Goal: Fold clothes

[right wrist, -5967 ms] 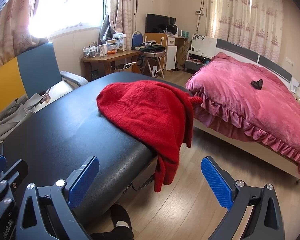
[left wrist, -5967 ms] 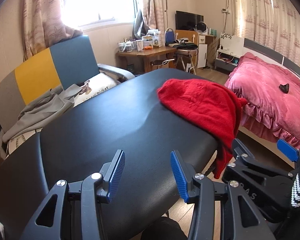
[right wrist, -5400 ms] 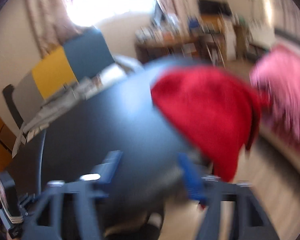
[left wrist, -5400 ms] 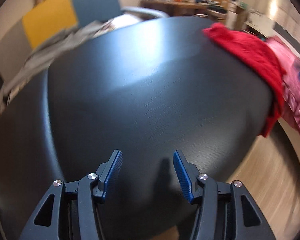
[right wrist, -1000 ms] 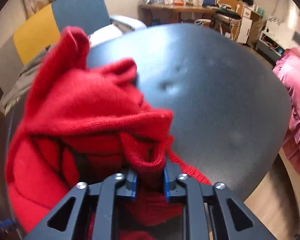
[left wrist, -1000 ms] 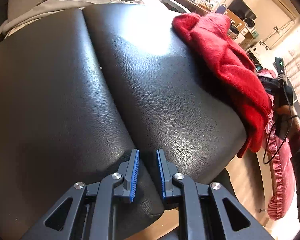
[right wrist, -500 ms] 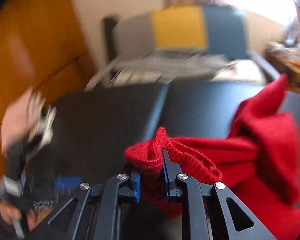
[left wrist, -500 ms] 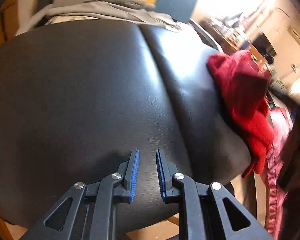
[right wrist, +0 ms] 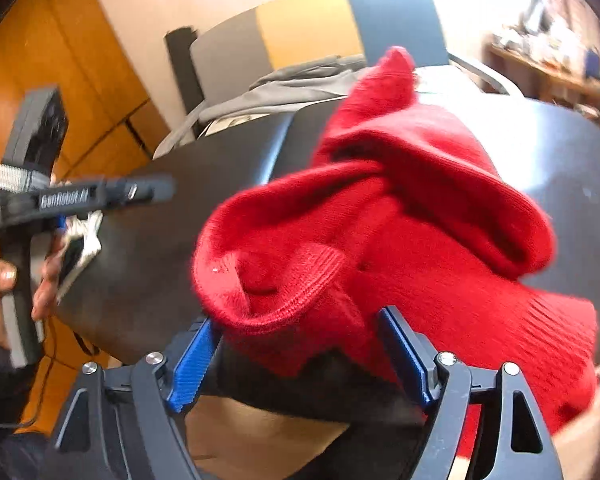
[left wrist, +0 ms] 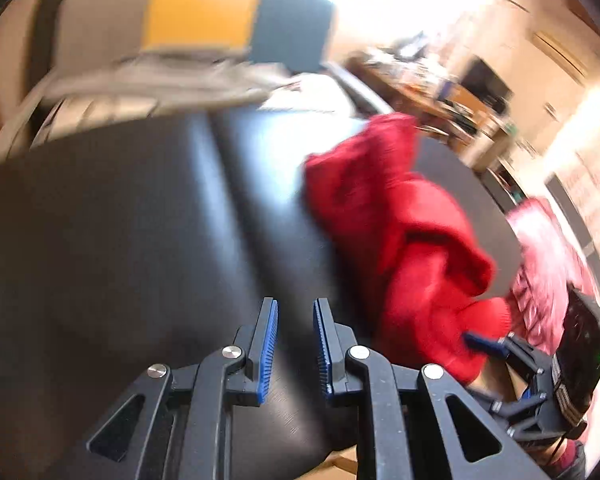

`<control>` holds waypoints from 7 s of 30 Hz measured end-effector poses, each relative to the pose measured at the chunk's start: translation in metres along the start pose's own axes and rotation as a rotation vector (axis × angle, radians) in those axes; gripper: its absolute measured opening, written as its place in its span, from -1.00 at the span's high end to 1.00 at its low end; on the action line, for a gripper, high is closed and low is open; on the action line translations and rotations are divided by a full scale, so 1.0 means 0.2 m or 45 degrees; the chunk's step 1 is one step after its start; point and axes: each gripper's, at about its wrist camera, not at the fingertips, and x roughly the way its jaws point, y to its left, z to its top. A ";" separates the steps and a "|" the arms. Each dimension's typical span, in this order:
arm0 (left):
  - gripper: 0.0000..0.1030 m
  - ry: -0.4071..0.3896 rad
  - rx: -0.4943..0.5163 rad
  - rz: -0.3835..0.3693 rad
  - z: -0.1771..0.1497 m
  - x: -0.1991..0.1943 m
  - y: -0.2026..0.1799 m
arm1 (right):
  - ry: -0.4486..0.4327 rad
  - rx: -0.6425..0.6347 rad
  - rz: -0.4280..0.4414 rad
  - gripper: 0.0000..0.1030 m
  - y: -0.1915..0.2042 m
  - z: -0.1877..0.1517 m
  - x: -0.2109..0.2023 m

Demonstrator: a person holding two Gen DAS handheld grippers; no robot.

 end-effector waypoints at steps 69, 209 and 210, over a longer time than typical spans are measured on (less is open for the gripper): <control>-0.01 0.912 -0.096 -0.528 0.82 1.60 -1.42 | -0.203 0.011 -0.500 -1.00 -0.38 -0.21 0.11; 0.46 -0.155 -0.318 -0.072 0.49 0.62 0.14 | 0.102 0.018 -0.071 -0.99 -0.23 -0.07 -0.01; 0.46 -0.137 -0.236 -0.080 0.53 0.67 0.03 | 0.068 0.040 -0.059 -0.97 -0.24 -0.05 -0.05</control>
